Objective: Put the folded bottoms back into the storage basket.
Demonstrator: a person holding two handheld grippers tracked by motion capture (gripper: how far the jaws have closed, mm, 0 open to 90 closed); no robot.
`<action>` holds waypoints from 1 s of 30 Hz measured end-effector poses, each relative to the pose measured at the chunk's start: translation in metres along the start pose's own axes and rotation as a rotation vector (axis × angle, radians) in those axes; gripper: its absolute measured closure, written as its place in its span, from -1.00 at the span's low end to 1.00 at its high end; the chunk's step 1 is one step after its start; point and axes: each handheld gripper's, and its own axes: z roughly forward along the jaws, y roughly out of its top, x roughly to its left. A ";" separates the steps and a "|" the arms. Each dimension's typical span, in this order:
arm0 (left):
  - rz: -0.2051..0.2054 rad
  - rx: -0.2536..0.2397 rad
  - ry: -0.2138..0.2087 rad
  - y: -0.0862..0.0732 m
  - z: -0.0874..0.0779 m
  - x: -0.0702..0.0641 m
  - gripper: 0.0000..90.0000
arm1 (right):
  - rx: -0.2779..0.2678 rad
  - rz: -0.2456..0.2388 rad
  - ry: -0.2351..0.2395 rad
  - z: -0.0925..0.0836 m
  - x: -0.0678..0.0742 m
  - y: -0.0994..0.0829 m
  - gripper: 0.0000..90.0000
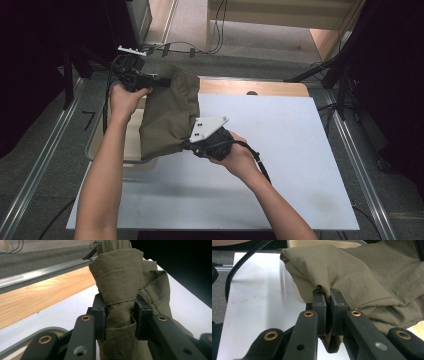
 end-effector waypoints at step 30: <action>-0.008 -0.016 0.012 -0.009 -0.028 0.020 0.55 | 0.007 -0.021 0.033 0.028 0.007 0.027 0.84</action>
